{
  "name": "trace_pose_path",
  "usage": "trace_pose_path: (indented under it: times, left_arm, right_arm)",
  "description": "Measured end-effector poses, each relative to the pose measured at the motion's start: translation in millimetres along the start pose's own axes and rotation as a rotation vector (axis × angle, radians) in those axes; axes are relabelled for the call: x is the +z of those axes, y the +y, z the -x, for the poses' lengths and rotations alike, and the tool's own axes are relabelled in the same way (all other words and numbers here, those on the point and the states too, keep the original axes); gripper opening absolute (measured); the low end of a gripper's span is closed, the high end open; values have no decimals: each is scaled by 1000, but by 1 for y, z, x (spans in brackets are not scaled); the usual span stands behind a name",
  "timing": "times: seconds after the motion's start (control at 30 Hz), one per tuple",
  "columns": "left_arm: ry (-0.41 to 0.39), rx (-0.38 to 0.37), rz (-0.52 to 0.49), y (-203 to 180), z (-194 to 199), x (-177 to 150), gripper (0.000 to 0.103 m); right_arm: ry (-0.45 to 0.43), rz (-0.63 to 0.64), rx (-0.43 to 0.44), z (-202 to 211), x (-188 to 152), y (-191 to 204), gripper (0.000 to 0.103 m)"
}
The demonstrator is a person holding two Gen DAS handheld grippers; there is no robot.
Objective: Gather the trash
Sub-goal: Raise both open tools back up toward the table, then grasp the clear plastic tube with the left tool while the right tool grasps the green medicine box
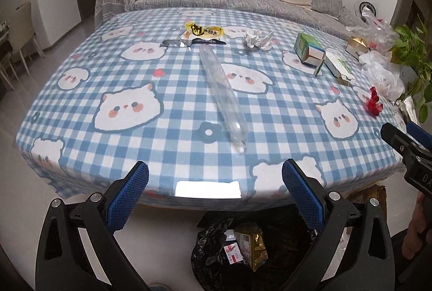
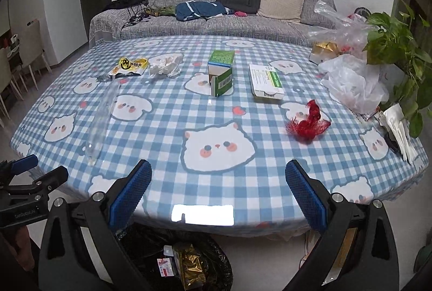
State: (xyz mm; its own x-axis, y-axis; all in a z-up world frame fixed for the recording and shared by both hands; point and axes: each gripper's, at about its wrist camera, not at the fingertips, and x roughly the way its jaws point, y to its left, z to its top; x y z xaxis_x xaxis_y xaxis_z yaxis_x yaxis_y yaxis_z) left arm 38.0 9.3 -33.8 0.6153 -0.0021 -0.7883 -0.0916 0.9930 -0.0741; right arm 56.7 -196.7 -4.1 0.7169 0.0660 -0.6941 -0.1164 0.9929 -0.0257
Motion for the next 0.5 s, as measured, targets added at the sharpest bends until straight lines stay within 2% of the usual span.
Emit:
trace_pose_path:
  times: [0.17, 0.3, 0.4, 0.5]
  left_arm:
    - [5, 21, -10, -2, -13, 27, 97]
    - [3, 18, -1, -1, -21, 48, 97]
    - [26, -14, 6, 0, -31, 65, 96]
    - [29, 4, 9, 2, -40, 78, 96]
  right_arm:
    - [3, -12, -2, -8, 27, -5, 95]
    - [-17, 2, -12, -16, 52, -4, 95]
    - [-18, 11, -4, -28, 71, -3, 95]
    - [-18, 18, -6, -43, 88, -1, 95]
